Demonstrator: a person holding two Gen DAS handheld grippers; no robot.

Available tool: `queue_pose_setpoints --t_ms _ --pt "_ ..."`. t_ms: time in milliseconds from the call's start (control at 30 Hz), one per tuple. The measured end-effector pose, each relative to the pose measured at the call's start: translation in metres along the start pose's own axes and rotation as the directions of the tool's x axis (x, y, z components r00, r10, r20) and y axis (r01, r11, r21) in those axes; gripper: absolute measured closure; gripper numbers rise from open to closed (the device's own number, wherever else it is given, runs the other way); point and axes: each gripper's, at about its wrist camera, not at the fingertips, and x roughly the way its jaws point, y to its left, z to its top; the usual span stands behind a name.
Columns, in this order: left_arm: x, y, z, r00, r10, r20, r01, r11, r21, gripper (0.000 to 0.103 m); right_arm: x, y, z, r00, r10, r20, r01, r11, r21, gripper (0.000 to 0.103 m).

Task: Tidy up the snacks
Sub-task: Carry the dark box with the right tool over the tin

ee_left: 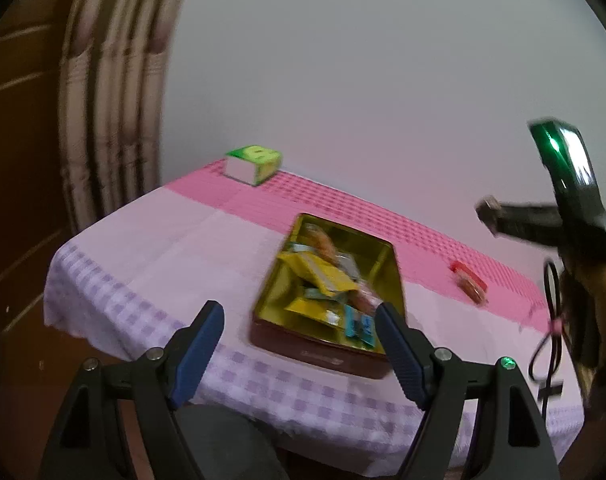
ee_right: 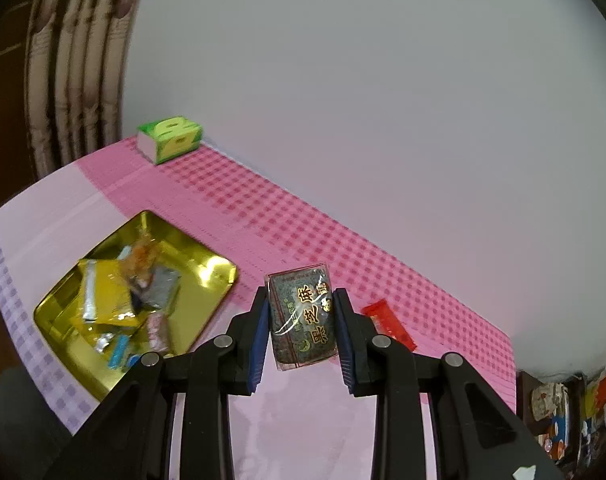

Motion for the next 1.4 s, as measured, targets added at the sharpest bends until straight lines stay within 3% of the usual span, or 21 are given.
queue_pose_setpoints --t_ms 100,600,1400 --pt "0.002 0.015 0.005 1.000 0.023 0.001 -0.023 0.998 -0.051 0.023 -0.002 0.018 0.000 1.000 0.016 -0.005 -0.016 1.000 -0.014 0.076" --pt "0.019 0.034 0.005 0.997 0.074 -0.028 -0.076 0.991 -0.113 0.023 0.039 0.105 -0.002 0.989 0.130 -0.066 -0.135 0.989 -0.066 0.076" --pt "0.031 0.043 0.002 0.995 0.066 -0.070 -0.077 0.984 -0.158 0.023 0.103 0.114 -0.004 0.977 0.120 -0.179 -0.120 0.993 0.013 0.075"
